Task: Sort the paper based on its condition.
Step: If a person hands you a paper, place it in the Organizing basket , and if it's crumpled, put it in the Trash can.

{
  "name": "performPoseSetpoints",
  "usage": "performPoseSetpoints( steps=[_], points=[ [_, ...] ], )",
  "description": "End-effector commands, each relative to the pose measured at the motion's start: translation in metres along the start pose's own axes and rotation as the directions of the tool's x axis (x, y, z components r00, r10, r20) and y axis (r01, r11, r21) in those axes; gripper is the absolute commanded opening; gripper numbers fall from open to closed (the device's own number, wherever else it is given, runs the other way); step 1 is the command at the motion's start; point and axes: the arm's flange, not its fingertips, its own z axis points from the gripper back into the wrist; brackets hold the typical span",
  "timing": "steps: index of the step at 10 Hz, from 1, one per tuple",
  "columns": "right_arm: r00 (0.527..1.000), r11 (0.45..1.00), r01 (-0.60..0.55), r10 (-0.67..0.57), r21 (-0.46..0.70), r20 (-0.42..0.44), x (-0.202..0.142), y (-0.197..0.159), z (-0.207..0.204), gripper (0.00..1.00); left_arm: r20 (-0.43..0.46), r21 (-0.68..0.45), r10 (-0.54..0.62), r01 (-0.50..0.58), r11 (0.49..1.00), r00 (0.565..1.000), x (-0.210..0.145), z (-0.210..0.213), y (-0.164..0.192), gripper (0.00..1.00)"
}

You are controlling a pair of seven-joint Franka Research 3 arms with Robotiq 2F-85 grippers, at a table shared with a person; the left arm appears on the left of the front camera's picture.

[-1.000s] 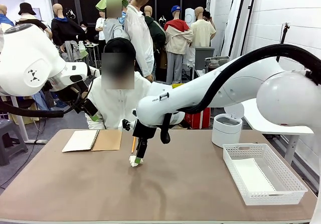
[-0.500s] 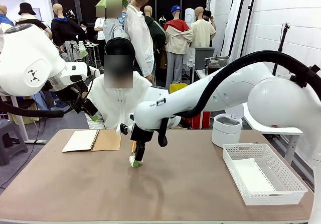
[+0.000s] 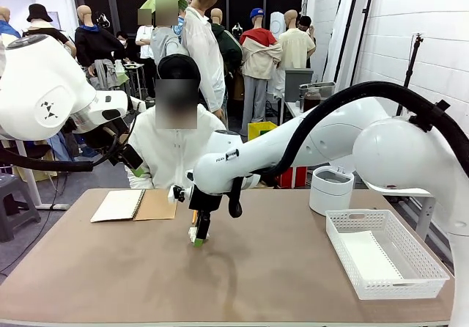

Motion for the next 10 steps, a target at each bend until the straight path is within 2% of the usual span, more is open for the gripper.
performPoseSetpoints(
  steps=[1,2,3,4,5,7,10],
  points=[
    [1.0,1.0,0.002,-0.003,-0.003,-0.018,0.008,-0.0045,-0.0003,1.0,0.004,-0.005,0.001,-0.001,1.0,1.0,-0.0002,0.0011,0.0008,1.0],
    [1.0,1.0,0.018,-0.017,0.017,-0.024,0.0101,-0.0068,-0.0032,1.0,0.004,-0.005,0.001,-0.001,1.0,1.0,-0.0002,0.0011,0.0008,1.0],
    [0.999,1.0,0.024,-0.024,0.012,-0.036,0.0083,-0.0067,-0.0028,0.8,0.004,-0.005,0.001,-0.001,1.0,1.0,-0.0002,0.0011,0.0008,1.0],
    [0.999,0.999,0.034,-0.034,0.003,-0.037,0.0066,-0.0076,-0.0017,0.69,0.004,-0.005,0.001,-0.001,1.0,1.0,-0.0002,0.0011,0.0008,1.0],
    [0.998,0.998,0.053,-0.052,0.025,-0.035,0.0087,-0.0081,-0.0042,0.69,0.004,-0.005,0.001,-0.001,1.0,1.0,-0.0002,0.0011,0.0008,1.0],
    [0.997,0.998,0.057,-0.056,0.014,-0.056,0.0074,-0.0097,-0.0037,0.29,0.004,-0.005,0.001,-0.001,1.0,1.0,-0.0002,0.0011,0.0008,1.0],
    [0.997,0.997,0.067,-0.066,0.025,-0.051,0.0088,-0.0107,-0.0032,0.29,0.004,-0.005,0.001,-0.001,1.0,1.0,-0.0002,0.0011,0.0008,1.0]
  ],
)
